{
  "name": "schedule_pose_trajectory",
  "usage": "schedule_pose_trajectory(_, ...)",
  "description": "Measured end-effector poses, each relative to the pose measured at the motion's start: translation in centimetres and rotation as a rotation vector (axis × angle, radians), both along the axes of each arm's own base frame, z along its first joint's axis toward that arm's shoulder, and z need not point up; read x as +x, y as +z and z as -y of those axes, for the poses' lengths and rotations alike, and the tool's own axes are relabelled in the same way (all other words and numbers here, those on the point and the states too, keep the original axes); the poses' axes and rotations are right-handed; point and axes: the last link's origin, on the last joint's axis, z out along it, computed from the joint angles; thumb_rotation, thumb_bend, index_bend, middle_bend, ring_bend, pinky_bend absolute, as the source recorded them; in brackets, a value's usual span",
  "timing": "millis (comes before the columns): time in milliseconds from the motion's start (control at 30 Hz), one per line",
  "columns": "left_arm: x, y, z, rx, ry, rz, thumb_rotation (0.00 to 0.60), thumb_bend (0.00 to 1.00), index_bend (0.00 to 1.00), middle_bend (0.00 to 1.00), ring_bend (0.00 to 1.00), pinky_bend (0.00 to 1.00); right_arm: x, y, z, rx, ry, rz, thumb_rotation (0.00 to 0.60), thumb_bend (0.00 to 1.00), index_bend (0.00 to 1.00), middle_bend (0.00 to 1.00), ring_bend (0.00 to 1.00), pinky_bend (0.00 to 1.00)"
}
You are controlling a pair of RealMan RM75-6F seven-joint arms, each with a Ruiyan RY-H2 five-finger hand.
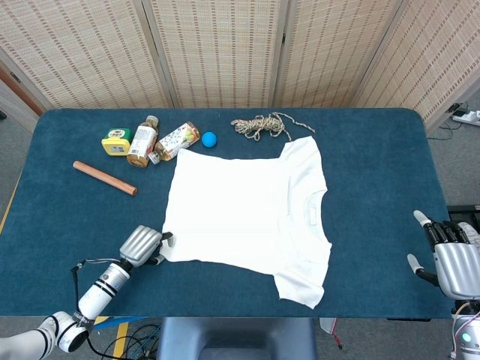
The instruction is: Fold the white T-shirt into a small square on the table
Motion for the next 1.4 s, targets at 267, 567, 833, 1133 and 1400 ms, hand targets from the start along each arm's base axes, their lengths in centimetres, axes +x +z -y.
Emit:
schedule_pose_trajectory(267, 0.2, -0.2, 0.1, -0.014, -0.007, 0.013, 0.6, 0.45, 0.59, 1.0, 0.95, 1.0, -0.1, -0.1, 0.0, 0.002, 0.0, 0.004, 0.6, 0.3, 0.08, 0.22, 0.29, 0.16)
schedule_pose_trajectory(567, 0.7, -0.1, 0.2, -0.019, -0.016, 0.059, 0.6, 0.48, 0.64, 1.0, 0.95, 1.0, 0.5, -0.5, -0.2, 0.024, 0.04, 0.006, 0.6, 0.3, 0.08, 0.25, 0.3, 0.19)
schedule_pose_trajectory(833, 1.4, 0.0, 0.7, -0.028, -0.037, 0.074, 0.6, 0.48, 0.64, 1.0, 0.95, 1.0, 1.9, -2.7, -1.0, 0.14, 0.124, 0.009, 0.6, 0.33, 0.09, 0.32, 0.37, 0.4)
schedule_pose_trajectory(1133, 1.9, 0.2, 1.0, -0.035, -0.039, 0.08, 0.6, 0.48, 0.63, 1.0, 0.95, 1.0, 2.1, -6.1, 0.2, 0.289, 0.204, -0.084, 0.6, 0.33, 0.24, 0.71, 0.8, 0.89)
schedule_pose_trajectory(1400, 1.6, 0.5, 1.2, -0.033, -0.021, 0.083, 0.6, 0.48, 0.62, 1.0, 0.95, 1.0, 1.4, -9.4, 2.7, 0.41, 0.238, -0.149, 0.6, 0.33, 0.32, 0.82, 0.91, 0.97)
